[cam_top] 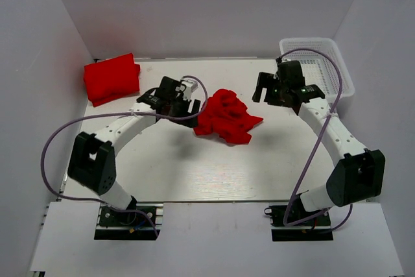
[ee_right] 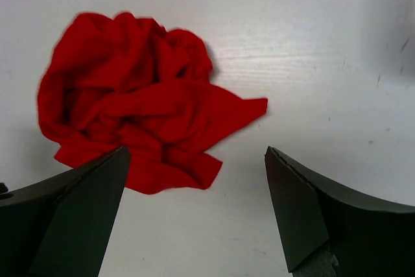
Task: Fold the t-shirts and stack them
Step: Flatten out the tshirt
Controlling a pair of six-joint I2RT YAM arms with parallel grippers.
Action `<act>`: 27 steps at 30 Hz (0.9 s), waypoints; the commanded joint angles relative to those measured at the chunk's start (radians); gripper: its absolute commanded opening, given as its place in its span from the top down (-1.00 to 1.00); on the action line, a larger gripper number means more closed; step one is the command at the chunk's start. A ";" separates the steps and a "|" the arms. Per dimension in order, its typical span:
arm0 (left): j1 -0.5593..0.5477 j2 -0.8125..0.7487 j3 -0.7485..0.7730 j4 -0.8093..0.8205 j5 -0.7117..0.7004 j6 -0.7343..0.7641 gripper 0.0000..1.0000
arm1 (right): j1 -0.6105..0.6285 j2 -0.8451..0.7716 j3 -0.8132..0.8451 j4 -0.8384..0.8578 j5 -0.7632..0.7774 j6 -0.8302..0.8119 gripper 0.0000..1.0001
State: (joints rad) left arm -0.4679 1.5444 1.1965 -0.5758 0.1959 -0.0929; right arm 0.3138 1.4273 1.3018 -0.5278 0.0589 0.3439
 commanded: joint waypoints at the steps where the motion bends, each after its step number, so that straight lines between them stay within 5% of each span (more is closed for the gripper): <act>1: -0.006 0.057 0.014 0.022 0.000 0.002 -0.75 | -0.005 0.002 -0.053 -0.034 0.022 0.058 -0.81; 11: -0.015 0.171 -0.072 0.201 0.125 0.099 -0.62 | -0.009 0.096 -0.070 -0.017 0.064 0.072 -0.81; 19: -0.034 0.264 -0.048 0.238 0.079 0.133 -0.51 | -0.028 0.157 -0.050 -0.029 0.064 0.083 -0.81; 26: -0.034 0.301 -0.005 0.240 0.099 0.182 -0.11 | -0.041 0.179 -0.070 -0.031 0.053 0.102 -0.81; 27: -0.034 0.301 -0.005 0.240 0.099 0.182 0.12 | -0.042 0.182 -0.070 -0.029 0.045 0.109 -0.81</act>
State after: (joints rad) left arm -0.4950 1.8503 1.1542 -0.3504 0.2741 0.0490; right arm 0.2802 1.5959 1.2140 -0.5591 0.1043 0.4271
